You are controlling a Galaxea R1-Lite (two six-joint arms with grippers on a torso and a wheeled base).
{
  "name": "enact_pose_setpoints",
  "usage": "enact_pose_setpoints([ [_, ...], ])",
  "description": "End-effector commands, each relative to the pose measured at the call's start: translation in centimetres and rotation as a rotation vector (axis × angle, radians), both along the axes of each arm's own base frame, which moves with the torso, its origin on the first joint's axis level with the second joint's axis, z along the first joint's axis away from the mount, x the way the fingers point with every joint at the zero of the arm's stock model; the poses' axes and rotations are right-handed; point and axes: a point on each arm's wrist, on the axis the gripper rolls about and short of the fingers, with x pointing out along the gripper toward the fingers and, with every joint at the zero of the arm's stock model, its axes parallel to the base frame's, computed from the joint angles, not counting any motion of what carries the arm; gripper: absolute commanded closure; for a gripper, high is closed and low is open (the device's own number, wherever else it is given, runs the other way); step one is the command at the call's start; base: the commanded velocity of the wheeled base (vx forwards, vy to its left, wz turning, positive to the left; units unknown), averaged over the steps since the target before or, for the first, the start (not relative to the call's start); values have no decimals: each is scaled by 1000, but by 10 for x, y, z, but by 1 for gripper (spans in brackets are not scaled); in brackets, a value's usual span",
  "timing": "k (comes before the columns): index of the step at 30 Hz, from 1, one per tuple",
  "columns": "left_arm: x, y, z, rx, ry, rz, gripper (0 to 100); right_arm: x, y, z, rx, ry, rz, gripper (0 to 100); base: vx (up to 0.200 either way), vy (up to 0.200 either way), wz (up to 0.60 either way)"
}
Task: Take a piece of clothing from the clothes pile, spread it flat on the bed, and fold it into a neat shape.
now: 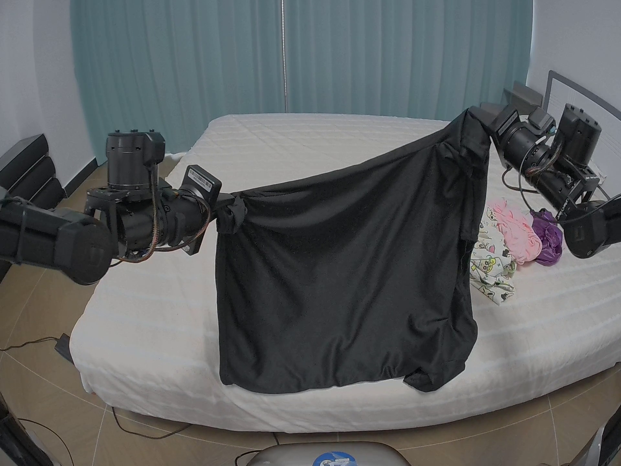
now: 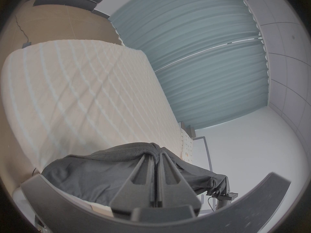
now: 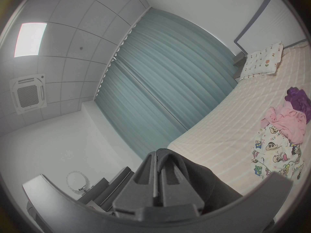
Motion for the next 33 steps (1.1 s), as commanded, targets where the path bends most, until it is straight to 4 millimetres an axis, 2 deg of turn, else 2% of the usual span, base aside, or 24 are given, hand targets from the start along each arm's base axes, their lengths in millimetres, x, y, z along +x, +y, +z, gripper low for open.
enact_pose_setpoints([
  [1, 45, -8, -49, 32, 88, 10, 100, 27, 5, -55, -20, 114, -10, 100, 0, 0, 0],
  [3, 53, -8, -55, 32, 94, 15, 100, 31, 6, -65, -21, 123, -14, 100, 0, 0, 0],
  [4, 59, -7, -60, 34, 102, 23, 100, 37, 7, -77, -24, 144, -25, 100, 0, 0, 0],
  [8, 75, -6, -75, 41, 115, 37, 100, 49, 16, -105, -32, 204, -38, 100, 0, 0, 0],
  [11, 85, -1, -83, 41, 119, 54, 100, 54, 19, -121, -32, 217, -38, 100, 0, 0, 0],
  [12, 89, 1, -84, 39, 116, 62, 0, 57, 20, -127, -33, 218, -35, 0, 0, 0, 0],
  [13, 91, 2, -85, 38, 117, 65, 0, 58, 21, -129, -33, 218, -35, 0, 0, 0, 0],
  [18, 108, 8, -107, 53, 145, 90, 0, 75, 22, -172, -51, 295, -51, 0, 0, 0, 0],
  [24, 111, 23, -108, 57, 149, 133, 0, 80, 12, -192, -100, 413, -114, 0, 0, 0, 0],
  [25, 111, 28, -110, 60, 160, 144, 0, 80, 8, -197, -152, 449, -127, 0, 0, 0, 0],
  [29, 99, 35, -111, 74, 204, 132, 0, 79, 0, -189, -170, 454, -146, 0, 0, 0, 0],
  [32, 77, 39, -108, 96, 235, 55, 0, 74, -3, -169, -169, 462, -146, 0, 0, 0, 0],
  [33, 76, 39, -108, 96, 238, 51, 0, 74, -4, -167, -165, 460, -147, 0, 0, 0, 0],
])
